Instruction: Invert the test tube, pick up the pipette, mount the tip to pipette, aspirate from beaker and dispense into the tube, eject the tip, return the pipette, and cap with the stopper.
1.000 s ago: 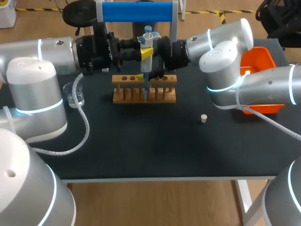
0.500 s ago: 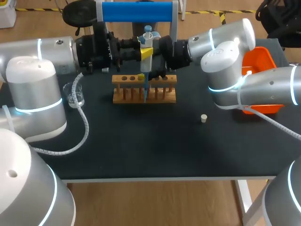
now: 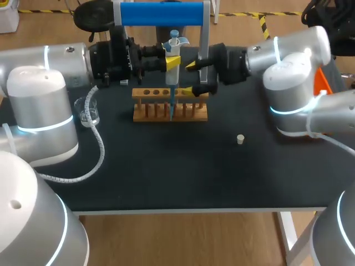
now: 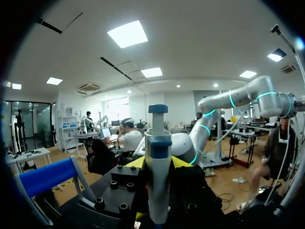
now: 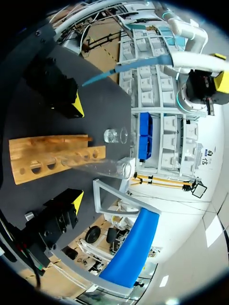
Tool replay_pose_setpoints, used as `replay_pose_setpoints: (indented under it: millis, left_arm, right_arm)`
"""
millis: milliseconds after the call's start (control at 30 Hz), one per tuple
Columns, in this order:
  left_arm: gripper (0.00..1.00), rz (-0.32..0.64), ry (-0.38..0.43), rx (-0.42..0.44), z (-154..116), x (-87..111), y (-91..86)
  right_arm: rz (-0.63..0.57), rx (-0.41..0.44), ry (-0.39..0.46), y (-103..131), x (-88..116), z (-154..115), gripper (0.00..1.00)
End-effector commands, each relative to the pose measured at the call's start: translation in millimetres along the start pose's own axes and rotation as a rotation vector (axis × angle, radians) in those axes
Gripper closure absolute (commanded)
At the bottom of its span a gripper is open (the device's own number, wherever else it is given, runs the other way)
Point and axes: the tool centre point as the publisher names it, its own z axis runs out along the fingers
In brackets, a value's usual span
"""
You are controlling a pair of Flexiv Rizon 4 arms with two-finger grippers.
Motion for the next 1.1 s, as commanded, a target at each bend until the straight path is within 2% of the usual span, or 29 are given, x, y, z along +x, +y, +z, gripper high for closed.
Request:
replay_pose_setpoints:
  millis: [33,300,533,800,1100]
  left_arm:
    - [1.0,0.001,-0.002,0.001,1,0.6,-0.1]
    - [1.0,0.001,-0.002,0.001,1,0.6,-0.1]
    - [1.0,0.001,-0.002,0.001,1,0.6,-0.1]
    - [1.0,0.001,-0.002,0.001,1,0.6,-0.1]
    - [1.0,0.001,-0.002,0.001,1,0.6,-0.1]
  right_arm:
    - [0.0,-0.039,-0.012,6,24,-62,0.0]
    - [0.009,-0.142,0.001,27,55,-83,0.0]
    - [0.001,-0.231,0.062,49,80,-88,0.0]
    - [-0.035,-0.314,0.104,76,92,-84,0.0]
    - [-0.003,-0.411,0.167,102,100,-71,0.0]
